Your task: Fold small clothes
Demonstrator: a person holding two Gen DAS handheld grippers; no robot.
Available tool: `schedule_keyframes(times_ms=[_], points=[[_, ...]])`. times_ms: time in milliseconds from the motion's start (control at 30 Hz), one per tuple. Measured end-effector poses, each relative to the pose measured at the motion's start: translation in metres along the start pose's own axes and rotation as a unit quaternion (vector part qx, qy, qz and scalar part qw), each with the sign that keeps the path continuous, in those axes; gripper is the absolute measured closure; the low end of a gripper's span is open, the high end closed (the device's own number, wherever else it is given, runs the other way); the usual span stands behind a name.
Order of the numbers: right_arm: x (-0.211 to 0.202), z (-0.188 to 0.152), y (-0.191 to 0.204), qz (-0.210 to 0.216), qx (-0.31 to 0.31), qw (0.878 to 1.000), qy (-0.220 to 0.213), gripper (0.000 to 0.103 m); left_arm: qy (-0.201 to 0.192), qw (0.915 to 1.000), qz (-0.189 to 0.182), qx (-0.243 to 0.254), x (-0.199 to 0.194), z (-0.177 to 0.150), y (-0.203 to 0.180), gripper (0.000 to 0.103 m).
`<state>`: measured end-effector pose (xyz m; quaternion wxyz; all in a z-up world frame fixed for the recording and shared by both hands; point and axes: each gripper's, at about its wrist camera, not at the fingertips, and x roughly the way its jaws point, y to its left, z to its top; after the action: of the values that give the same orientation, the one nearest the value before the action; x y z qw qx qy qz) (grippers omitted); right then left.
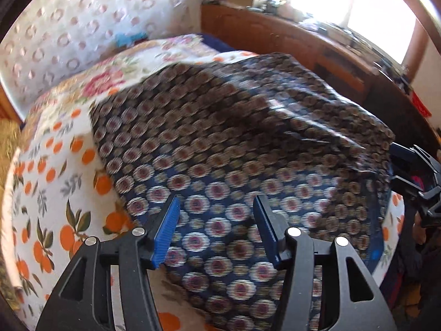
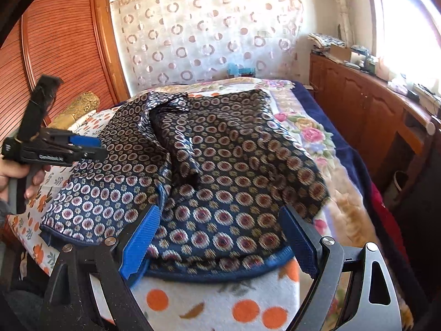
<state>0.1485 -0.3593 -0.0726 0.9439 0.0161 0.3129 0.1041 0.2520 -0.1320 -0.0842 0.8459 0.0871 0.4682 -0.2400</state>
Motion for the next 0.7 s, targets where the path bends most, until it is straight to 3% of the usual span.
schedule_keyframes(times_ms=[200, 400, 700], points=[[0.025, 0.015, 0.014, 0.002, -0.028, 1.000, 0.015, 0.014, -0.020, 0.9996, -0.015, -0.015, 0.007, -0.006, 0.011, 0.047], [0.045, 0.035, 0.025, 0.010, -0.047, 0.999, 0.023, 0.014, -0.051, 0.9987, 0.001, 0.009, 0.008, -0.017, 0.004, 0.040], [0.063, 0.075, 0.021, 0.012, -0.058, 0.998, 0.018, 0.014, -0.049, 0.9982, 0.018, 0.028, 0.013, -0.015, -0.003, 0.038]])
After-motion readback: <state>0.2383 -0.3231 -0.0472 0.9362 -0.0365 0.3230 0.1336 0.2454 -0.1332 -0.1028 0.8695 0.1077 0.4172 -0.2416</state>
